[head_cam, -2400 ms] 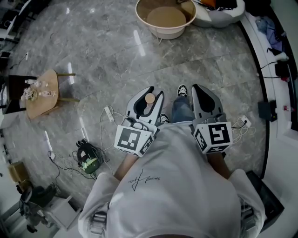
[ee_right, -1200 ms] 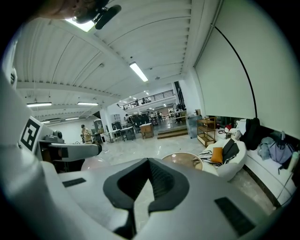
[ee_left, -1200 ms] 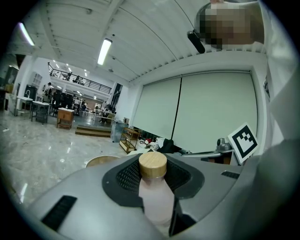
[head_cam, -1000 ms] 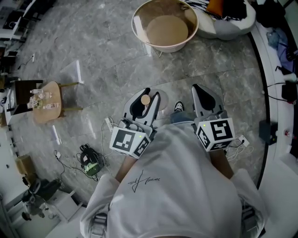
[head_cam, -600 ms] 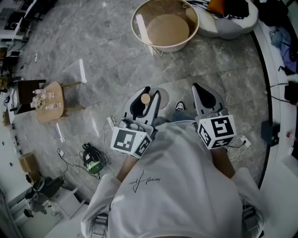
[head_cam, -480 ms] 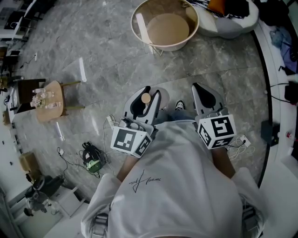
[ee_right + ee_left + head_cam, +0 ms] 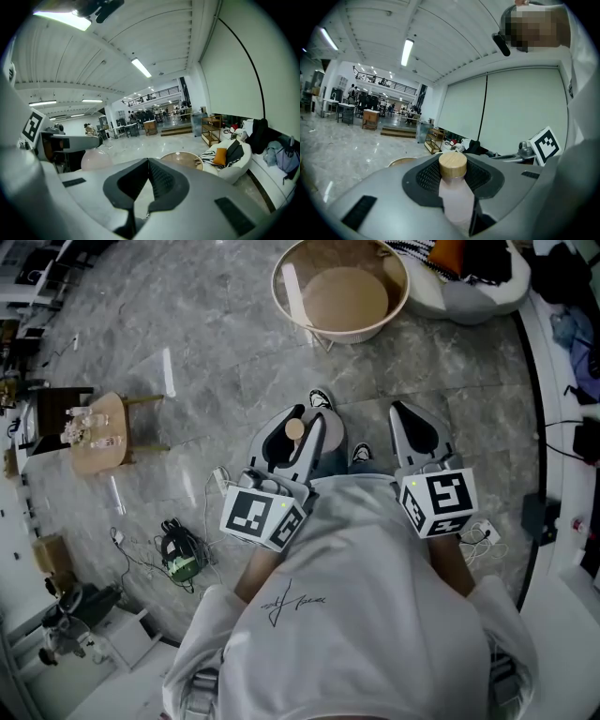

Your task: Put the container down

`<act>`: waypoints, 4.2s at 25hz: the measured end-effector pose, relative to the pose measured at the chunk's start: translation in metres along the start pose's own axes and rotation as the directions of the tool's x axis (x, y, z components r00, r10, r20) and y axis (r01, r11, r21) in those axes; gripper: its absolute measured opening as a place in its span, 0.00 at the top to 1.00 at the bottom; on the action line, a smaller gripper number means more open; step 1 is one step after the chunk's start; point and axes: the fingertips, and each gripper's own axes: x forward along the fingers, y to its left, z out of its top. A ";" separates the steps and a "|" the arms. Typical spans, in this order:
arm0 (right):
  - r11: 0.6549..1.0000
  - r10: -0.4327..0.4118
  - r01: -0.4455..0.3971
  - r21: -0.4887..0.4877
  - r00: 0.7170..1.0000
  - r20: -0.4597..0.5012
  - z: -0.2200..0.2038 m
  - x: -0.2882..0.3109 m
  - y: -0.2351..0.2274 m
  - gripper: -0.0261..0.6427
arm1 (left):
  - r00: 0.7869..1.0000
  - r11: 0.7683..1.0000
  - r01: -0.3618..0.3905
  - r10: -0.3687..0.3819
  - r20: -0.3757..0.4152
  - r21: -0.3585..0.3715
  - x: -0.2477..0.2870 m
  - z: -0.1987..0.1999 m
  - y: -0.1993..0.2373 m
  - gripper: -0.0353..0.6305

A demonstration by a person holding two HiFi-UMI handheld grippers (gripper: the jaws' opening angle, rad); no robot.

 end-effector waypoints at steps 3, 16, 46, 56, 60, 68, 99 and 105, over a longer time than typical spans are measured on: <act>1.000 -0.007 0.007 -0.022 1.000 0.001 0.005 0.007 -0.002 0.94 | 1.000 1.000 0.002 -0.002 0.004 -0.005 0.006 0.003 0.007 0.75; 0.999 -0.017 0.017 -0.043 1.000 -0.008 0.032 0.063 -0.011 0.94 | 0.999 0.999 0.037 -0.037 -0.003 -0.023 0.054 0.021 0.056 0.75; 0.998 -0.055 0.054 -0.042 0.998 -0.025 0.125 0.227 -0.037 0.94 | 0.983 0.984 0.170 -0.172 -0.070 -0.045 0.180 0.087 0.178 0.75; 0.996 -0.079 0.077 -0.050 0.996 -0.047 0.144 0.283 -0.042 0.94 | 0.976 0.977 0.208 -0.210 -0.061 -0.049 0.211 0.108 0.228 0.75; 0.994 -0.088 0.085 -0.066 0.995 -0.052 0.151 0.300 -0.039 0.94 | 0.975 0.975 0.212 -0.216 -0.059 -0.059 0.216 0.109 0.248 0.75; 0.992 -0.090 0.085 -0.089 0.995 -0.051 0.159 0.322 -0.033 0.94 | 0.975 0.974 0.216 -0.219 -0.045 -0.069 0.219 0.112 0.274 0.75; 0.995 -0.041 0.037 -0.097 0.998 -0.043 0.165 0.341 -0.091 0.94 | 0.984 0.980 0.169 -0.174 -0.044 -0.109 0.282 0.120 0.272 0.75; 0.997 -0.023 0.020 -0.069 0.999 -0.045 0.167 0.358 -0.113 0.94 | 0.985 0.982 0.156 -0.163 -0.054 -0.109 0.313 0.121 0.270 0.75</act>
